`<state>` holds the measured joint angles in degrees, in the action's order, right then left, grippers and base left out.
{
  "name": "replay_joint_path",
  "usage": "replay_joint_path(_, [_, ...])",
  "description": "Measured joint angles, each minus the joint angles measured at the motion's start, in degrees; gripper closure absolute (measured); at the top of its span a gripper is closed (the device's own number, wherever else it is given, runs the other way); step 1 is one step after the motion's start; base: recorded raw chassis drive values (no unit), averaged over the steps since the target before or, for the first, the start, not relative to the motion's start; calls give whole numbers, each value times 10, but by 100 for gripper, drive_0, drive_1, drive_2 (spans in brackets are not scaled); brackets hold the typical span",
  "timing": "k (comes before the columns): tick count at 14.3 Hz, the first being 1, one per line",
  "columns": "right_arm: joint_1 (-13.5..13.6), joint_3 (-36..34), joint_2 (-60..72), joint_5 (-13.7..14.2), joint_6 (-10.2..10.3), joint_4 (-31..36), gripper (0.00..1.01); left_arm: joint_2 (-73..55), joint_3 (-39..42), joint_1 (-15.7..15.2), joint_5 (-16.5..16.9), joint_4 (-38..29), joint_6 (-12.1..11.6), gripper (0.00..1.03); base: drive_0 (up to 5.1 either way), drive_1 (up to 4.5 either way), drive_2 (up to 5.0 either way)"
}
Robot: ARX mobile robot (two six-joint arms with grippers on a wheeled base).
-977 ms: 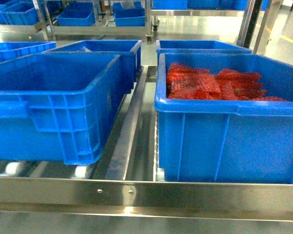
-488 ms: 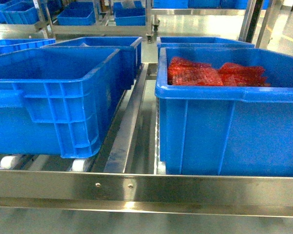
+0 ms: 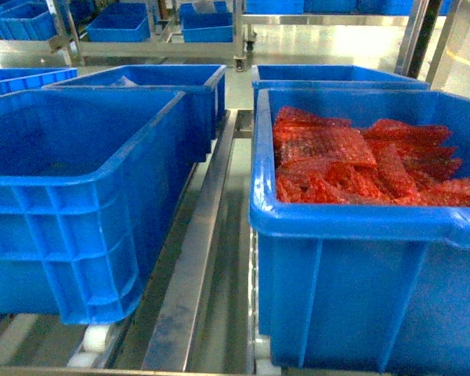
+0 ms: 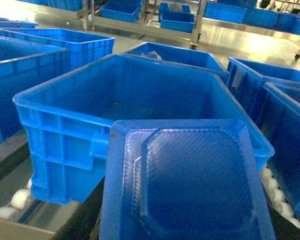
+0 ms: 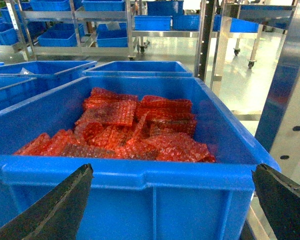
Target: Pick blue part to blue bin on bottom shelf
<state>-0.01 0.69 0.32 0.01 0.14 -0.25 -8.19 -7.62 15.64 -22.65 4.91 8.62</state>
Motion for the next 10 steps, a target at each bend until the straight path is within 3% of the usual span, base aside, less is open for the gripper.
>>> replay_joint_path(9, [0, 0, 0, 0, 0, 0, 3, -3, 0, 0, 1, 0, 0, 60, 0, 414, -414])
replay_joint_path(10, [0, 0, 0, 0, 0, 0, 3, -3, 0, 0, 1, 0, 0, 60, 0, 0, 0])
